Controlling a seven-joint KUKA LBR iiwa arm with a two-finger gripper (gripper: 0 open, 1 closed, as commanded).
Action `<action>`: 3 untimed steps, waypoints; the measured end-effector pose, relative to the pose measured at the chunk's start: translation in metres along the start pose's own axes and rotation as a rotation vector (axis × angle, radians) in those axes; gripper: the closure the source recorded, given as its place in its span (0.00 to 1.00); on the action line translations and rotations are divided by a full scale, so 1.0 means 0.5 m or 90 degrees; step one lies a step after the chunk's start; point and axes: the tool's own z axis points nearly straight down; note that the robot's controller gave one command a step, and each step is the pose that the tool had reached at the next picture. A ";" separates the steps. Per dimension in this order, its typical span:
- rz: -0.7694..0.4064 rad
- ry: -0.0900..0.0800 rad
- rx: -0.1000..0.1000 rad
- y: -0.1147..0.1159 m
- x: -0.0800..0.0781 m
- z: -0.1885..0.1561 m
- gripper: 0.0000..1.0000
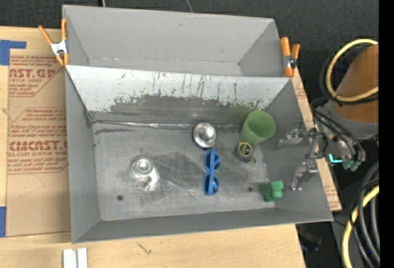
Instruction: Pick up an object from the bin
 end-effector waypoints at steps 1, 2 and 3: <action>-0.030 -0.009 0.001 0.081 -0.053 0.228 0.00; -0.030 -0.009 0.002 0.078 -0.053 0.222 0.00; -0.073 -0.013 0.004 0.281 -0.045 0.262 0.00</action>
Offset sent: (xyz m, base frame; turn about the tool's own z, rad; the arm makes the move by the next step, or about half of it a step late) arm 0.0232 0.0393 -0.1147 -0.0459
